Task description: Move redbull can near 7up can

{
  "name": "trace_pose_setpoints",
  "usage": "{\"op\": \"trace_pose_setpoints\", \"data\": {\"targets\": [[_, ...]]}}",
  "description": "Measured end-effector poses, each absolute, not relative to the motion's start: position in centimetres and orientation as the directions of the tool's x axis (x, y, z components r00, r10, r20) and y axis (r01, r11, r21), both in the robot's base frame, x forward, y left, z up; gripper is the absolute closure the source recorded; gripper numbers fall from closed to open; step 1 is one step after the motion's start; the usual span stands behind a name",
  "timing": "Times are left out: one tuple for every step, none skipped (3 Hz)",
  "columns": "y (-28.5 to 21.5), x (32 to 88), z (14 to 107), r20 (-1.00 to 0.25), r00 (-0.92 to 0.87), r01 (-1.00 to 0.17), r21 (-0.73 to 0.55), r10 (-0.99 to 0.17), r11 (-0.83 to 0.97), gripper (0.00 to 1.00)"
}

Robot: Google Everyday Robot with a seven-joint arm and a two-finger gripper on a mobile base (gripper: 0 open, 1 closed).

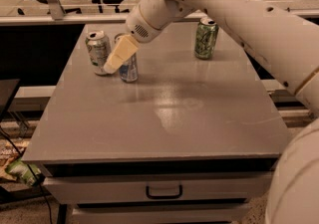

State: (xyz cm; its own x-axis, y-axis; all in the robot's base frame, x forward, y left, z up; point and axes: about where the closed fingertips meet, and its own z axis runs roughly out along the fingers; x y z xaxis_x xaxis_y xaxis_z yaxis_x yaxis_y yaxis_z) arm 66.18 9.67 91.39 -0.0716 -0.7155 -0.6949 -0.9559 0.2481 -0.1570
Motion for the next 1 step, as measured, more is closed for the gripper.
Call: {"op": "trace_pose_setpoints", "data": {"targets": [[9.67, 66.18, 91.38, -0.695, -0.072, -0.956, -0.157, -0.716, 0.248, 0.00]]}}
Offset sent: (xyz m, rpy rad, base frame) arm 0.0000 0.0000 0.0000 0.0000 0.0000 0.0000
